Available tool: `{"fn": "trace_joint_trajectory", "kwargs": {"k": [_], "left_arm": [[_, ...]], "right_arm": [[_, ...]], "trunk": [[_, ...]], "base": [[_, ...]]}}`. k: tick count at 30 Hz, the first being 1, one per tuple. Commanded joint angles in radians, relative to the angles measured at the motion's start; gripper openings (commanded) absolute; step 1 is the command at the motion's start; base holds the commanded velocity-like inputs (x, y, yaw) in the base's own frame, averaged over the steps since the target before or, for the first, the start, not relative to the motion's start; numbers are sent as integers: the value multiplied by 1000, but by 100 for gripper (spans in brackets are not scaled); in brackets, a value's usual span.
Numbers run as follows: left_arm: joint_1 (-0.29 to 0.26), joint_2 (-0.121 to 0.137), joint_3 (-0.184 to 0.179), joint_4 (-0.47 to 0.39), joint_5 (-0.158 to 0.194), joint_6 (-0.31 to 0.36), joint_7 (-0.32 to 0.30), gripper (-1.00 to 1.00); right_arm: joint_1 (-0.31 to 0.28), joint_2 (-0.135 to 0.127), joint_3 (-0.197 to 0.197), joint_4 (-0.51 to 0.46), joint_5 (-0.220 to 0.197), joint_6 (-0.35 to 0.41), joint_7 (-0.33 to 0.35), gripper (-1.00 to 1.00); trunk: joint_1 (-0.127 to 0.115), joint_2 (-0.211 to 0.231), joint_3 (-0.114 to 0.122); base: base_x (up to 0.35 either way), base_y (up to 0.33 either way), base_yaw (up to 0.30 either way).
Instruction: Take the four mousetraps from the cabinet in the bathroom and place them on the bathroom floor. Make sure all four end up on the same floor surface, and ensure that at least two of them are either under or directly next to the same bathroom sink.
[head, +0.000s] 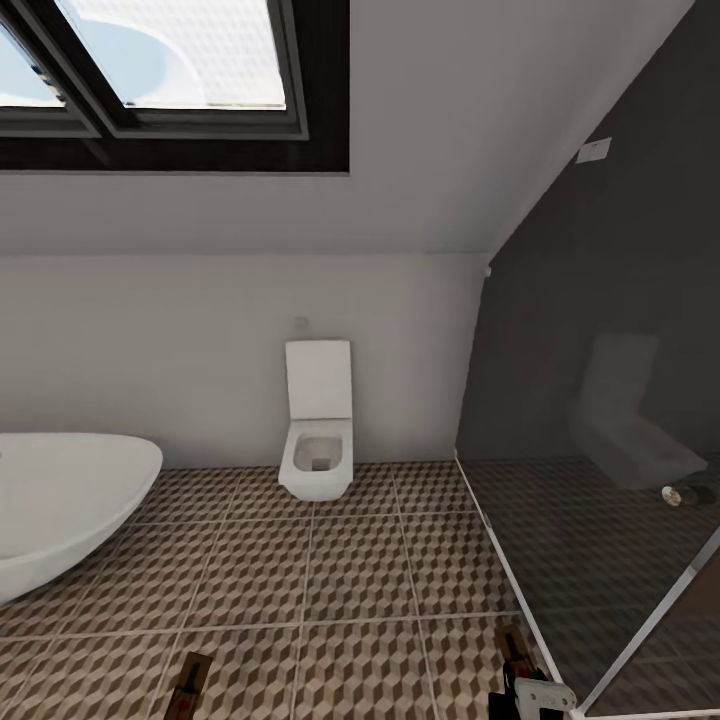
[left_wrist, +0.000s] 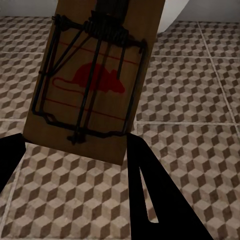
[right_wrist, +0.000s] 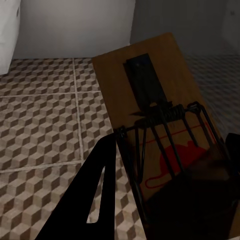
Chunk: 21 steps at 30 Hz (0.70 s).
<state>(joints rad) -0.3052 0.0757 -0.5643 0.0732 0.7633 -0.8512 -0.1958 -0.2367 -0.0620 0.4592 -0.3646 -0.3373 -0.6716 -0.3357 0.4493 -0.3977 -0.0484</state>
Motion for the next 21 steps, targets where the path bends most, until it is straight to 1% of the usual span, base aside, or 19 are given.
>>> {"fn": "trace_joint_trajectory", "kwargs": {"k": [1, 5, 13, 21], "left_arm": [[-2, 0, -5, 3, 8, -4, -7, -100], [-2, 1, -5, 3, 8, -4, -8, -100], [-2, 2, -5, 3, 8, -5, -8, -100], [-2, 3, -5, 3, 8, -5, -8, -100]], "right_arm": [[-1, -1, 9, -1, -5, -2, -8, -100], [-1, -1, 9, -1, -5, -2, -8, -100], [-1, -1, 9, -1, -5, -2, -8, -100], [-1, -1, 9, -1, -5, 2, -7, -100]], "trunk": [[1, -2, -2], [1, -2, -2], [1, -2, -2], [1, -2, -2]], "base": [[58, 0, 0], [145, 0, 0], [225, 0, 0], [40, 0, 0]]}}
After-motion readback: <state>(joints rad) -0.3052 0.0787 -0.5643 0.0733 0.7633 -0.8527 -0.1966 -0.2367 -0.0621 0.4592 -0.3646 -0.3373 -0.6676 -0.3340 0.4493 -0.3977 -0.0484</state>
